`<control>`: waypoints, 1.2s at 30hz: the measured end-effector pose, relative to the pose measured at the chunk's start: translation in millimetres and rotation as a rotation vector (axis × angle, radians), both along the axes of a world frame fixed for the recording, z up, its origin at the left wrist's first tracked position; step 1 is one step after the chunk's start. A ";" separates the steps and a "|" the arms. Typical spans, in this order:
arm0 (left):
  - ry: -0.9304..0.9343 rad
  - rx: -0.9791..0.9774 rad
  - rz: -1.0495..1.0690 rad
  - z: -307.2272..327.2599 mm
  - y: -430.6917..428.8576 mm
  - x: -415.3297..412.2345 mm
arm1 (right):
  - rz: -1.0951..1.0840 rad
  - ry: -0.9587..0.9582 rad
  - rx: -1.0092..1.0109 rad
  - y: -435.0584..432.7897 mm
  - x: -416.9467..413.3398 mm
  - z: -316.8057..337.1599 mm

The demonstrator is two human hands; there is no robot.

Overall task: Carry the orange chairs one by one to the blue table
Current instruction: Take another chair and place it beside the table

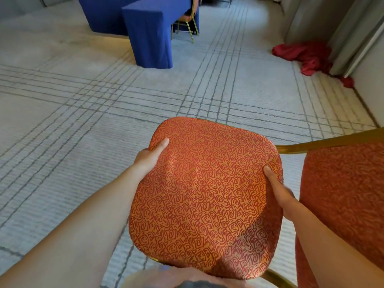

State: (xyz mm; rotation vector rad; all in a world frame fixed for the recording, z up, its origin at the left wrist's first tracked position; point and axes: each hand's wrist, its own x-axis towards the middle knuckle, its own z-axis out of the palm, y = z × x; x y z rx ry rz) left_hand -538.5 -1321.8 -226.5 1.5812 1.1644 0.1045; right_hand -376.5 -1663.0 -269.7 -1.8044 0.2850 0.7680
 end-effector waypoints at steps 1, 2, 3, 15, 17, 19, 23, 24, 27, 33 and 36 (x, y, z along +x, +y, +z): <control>-0.007 0.020 -0.003 5.2 17.3 19.9 | 0.004 -0.021 0.003 16.8 19.1 5.1; -0.015 0.024 -0.008 10.0 30.7 36.0 | 0.012 -0.033 0.010 31.1 33.4 11.8; -0.027 0.017 -0.014 13.7 45.6 53.4 | 0.018 -0.043 0.018 45.6 48.5 18.6; 0.013 -0.028 -0.027 -11.6 204.7 289.6 | 0.020 -0.049 -0.080 208.5 278.3 10.7; -0.003 -0.006 -0.007 -8.0 238.8 344.1 | 0.037 -0.048 -0.075 243.9 335.3 17.0; -0.006 -0.005 0.020 -2.7 267.6 394.8 | 0.048 -0.040 -0.093 274.8 392.0 25.4; 0.004 -0.021 0.044 -6.0 311.9 459.0 | 0.072 -0.025 -0.104 329.9 470.7 30.5; 0.006 -0.026 0.047 -7.8 325.9 471.9 | 0.084 -0.016 -0.107 345.2 486.4 29.5; 0.024 -0.035 0.057 -11.2 371.6 511.2 | 0.110 0.012 -0.109 392.0 529.1 23.4; 0.046 -0.053 0.048 -28.9 473.9 611.3 | 0.105 0.045 -0.117 495.9 625.6 3.7; 0.058 -0.028 0.017 -30.8 535.5 667.3 | 0.080 0.042 -0.103 551.4 673.8 1.5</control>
